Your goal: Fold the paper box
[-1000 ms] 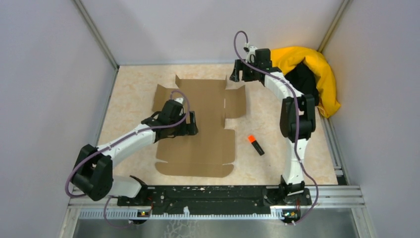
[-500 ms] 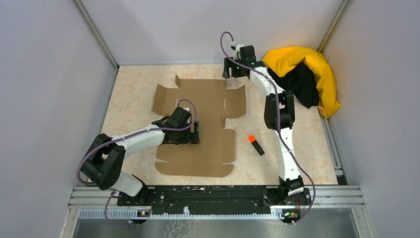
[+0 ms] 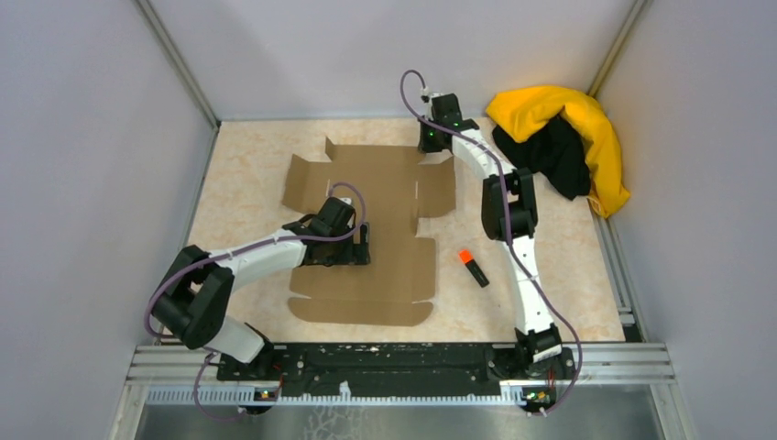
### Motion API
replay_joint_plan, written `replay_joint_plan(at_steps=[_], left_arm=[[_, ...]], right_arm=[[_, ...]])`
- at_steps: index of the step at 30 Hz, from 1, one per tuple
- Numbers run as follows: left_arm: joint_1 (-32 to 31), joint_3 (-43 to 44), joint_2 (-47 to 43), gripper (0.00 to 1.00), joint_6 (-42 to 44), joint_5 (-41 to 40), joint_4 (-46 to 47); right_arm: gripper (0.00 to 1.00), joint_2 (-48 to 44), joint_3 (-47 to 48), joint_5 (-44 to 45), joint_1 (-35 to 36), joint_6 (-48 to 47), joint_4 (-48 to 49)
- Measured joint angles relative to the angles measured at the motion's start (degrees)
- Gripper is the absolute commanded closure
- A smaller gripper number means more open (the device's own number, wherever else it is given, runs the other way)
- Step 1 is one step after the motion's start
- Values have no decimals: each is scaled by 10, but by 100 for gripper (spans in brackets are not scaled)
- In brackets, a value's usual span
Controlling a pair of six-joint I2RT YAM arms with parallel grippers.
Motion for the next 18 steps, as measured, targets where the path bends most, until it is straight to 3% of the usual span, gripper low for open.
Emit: replay_joint_plan(at_steps=[5, 13, 18], left_arm=[[0, 0, 8, 2, -2, -6, 13], [-2, 18, 52, 2, -11, -30, 66], [3, 50, 92, 2, -15, -56, 92]], right_arm=[[100, -30, -74, 18, 0, 13, 60], [100, -223, -346, 49, -21, 14, 144], [100, -322, -426, 56, -26, 17, 182]])
